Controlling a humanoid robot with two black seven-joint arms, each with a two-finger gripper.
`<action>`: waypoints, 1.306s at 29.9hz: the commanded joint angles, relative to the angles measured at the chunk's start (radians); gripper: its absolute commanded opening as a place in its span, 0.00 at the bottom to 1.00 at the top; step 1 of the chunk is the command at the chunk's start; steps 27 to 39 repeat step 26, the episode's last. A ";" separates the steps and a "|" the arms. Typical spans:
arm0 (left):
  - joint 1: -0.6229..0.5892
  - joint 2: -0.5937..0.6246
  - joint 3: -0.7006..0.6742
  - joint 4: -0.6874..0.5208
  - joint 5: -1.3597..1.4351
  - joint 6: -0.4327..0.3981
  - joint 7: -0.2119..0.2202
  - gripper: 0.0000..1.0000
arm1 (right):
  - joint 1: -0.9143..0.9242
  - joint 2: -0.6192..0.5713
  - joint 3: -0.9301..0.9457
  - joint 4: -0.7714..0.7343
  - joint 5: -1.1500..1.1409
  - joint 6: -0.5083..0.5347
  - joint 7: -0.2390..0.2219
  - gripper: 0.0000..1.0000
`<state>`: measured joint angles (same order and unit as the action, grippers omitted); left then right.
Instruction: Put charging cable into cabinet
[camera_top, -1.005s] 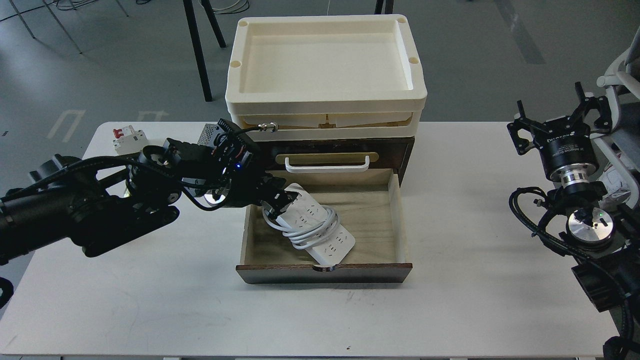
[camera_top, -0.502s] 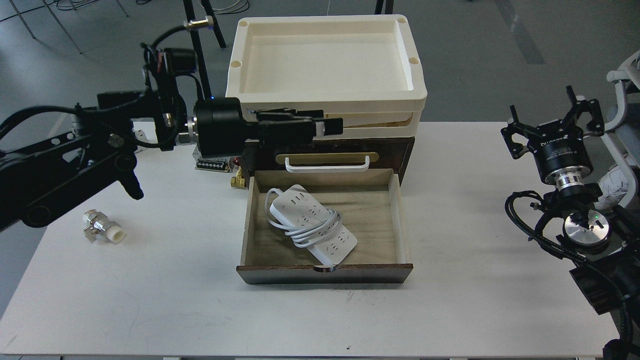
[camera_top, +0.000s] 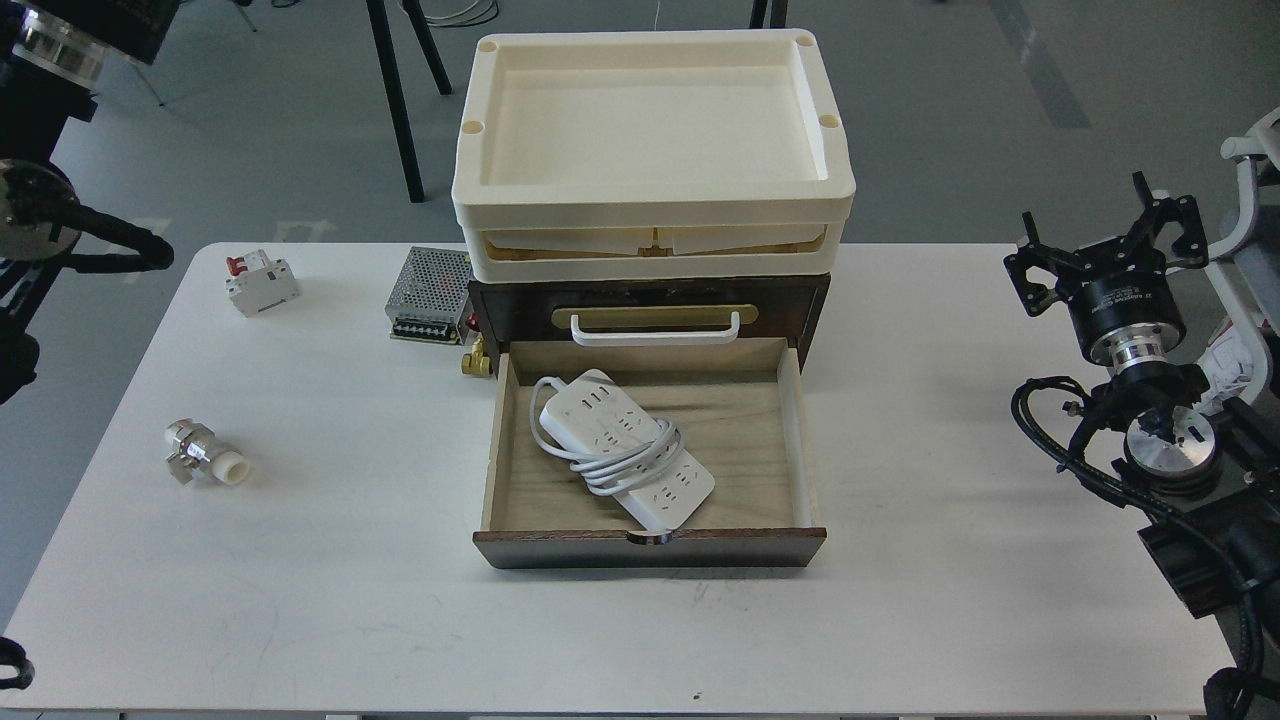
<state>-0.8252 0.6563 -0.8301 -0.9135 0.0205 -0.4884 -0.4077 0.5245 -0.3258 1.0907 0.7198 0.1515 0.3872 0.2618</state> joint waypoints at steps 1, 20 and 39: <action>0.083 -0.072 -0.001 0.117 -0.118 0.000 0.020 0.99 | 0.000 0.001 0.001 0.000 0.002 -0.008 -0.032 1.00; 0.204 -0.293 -0.003 0.381 -0.140 0.000 0.098 1.00 | 0.003 0.002 0.021 0.004 0.003 -0.013 -0.036 1.00; 0.204 -0.319 -0.004 0.377 -0.140 0.000 0.095 1.00 | 0.008 0.001 0.015 0.007 0.002 -0.014 -0.029 1.00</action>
